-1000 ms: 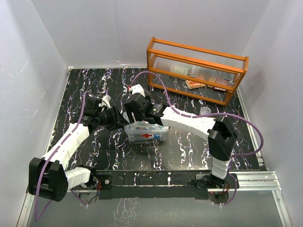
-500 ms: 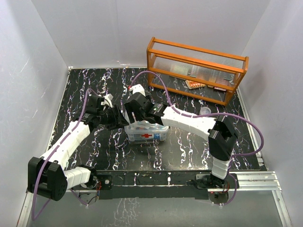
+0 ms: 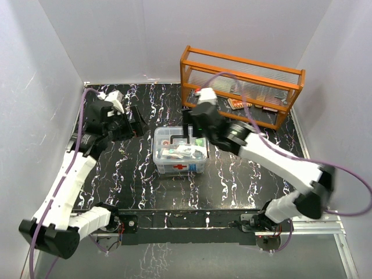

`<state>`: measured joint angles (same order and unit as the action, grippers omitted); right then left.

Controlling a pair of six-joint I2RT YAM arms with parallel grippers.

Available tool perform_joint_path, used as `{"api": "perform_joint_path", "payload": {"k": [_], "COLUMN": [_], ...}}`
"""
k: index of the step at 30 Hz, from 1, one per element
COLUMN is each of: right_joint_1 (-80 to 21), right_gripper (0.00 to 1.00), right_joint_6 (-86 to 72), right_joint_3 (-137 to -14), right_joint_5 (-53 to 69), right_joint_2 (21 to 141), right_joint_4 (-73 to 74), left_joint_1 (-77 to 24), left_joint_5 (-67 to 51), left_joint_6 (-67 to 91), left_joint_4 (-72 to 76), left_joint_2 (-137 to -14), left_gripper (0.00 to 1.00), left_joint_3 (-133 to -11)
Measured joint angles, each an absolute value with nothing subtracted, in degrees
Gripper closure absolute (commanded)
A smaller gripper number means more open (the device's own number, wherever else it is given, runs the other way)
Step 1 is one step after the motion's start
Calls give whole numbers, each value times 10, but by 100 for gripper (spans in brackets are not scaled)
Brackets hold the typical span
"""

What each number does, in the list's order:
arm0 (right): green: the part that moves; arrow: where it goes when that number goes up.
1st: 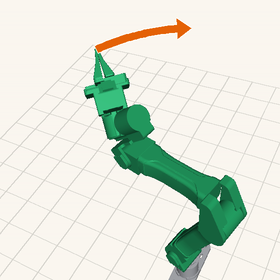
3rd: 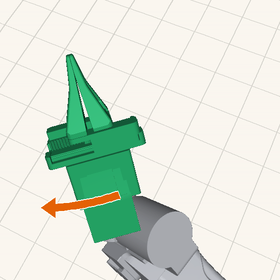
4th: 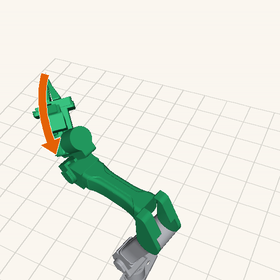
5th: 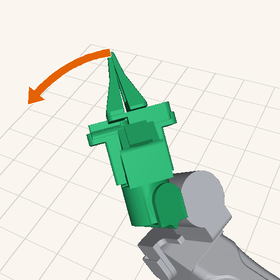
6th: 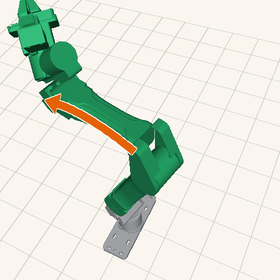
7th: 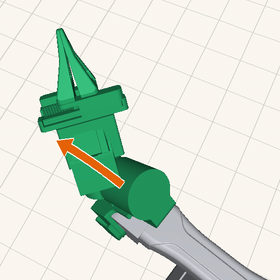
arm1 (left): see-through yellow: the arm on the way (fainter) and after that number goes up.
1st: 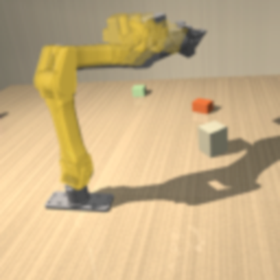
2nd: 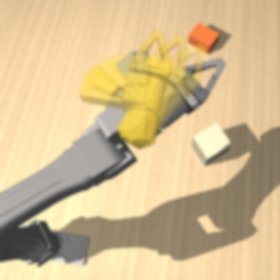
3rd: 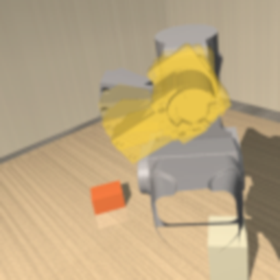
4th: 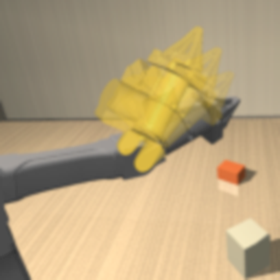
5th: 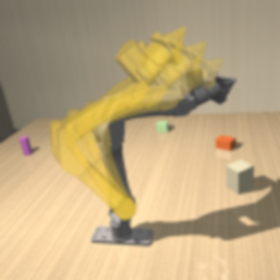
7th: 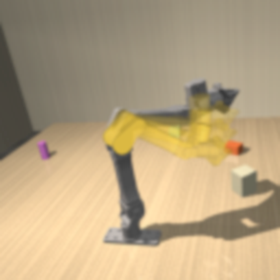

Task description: Organize the medicine kit

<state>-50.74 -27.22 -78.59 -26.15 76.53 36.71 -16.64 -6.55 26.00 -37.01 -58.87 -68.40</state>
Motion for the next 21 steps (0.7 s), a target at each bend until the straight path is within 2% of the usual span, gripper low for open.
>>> {"api": "perform_joint_path", "payload": {"k": [6,8,10,11,21], "right_joint_1": [-504,-503,-503,-503,-503], "right_gripper": [23,15,4,2,2], "right_joint_6": [-274,-275,-276,-278,-272], "right_joint_3": [-684,-676,-676,-676,-741], "right_joint_5": [-348,-365,-381,-387,-466], "right_joint_2": [550,502,465,453,383], "right_joint_4": [383,403,419,427,546], "left_joint_1": [-166,-166,-166,-166,-166], "left_joint_5": [-19,-9,4,10,103], "left_joint_6": [226,222,220,220,203], "left_joint_4": [-399,-404,-408,-409,-449], "left_joint_2": [-514,-496,-477,-467,-352], "left_gripper": [1,1,1,1,1], "left_joint_3": [-701,-701,-701,-701,-777]}}
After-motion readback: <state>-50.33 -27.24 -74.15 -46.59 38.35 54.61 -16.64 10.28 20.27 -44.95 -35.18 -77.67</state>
